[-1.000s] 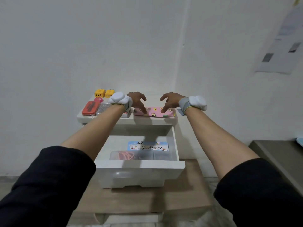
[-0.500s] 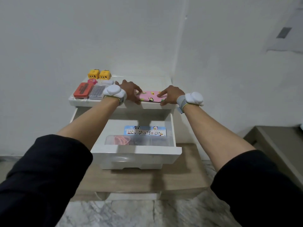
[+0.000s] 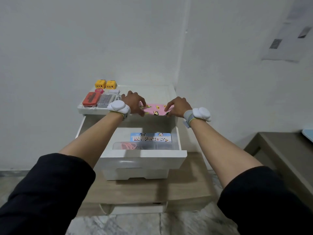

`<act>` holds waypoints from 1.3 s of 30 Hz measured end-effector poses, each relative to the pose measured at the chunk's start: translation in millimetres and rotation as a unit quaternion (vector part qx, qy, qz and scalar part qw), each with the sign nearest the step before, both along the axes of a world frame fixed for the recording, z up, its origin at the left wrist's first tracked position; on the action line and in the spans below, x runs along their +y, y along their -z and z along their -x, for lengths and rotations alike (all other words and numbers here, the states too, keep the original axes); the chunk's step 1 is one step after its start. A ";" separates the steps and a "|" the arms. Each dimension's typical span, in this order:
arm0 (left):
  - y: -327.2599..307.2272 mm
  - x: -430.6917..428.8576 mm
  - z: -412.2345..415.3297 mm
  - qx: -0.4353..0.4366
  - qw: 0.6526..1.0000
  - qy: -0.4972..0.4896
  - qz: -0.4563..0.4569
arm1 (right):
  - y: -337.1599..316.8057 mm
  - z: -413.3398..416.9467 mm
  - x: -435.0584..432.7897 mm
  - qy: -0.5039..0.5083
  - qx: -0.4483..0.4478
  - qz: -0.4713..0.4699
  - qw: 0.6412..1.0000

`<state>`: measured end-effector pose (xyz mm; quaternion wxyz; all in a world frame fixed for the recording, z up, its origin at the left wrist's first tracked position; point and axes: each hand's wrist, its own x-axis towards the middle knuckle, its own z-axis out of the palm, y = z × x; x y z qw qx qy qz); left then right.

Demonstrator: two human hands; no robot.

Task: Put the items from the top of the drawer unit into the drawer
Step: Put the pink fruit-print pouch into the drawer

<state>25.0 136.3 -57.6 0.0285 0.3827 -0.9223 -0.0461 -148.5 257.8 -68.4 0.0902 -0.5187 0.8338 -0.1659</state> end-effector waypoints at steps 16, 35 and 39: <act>31.3 52.7 -93.2 -0.014 0.999 0.028 -0.036 | 32.5 -89.5 57.7 -0.004 -0.043 -0.030 0.999; 81.2 -1.4 -64.4 0.010 0.988 0.009 -0.151 | 77.3 -61.6 5.6 -0.010 -0.055 -0.035 0.998; 96.7 -20.5 -40.8 0.012 0.987 0.008 -0.162 | 94.9 -40.8 -15.8 -0.012 -0.054 -0.048 0.997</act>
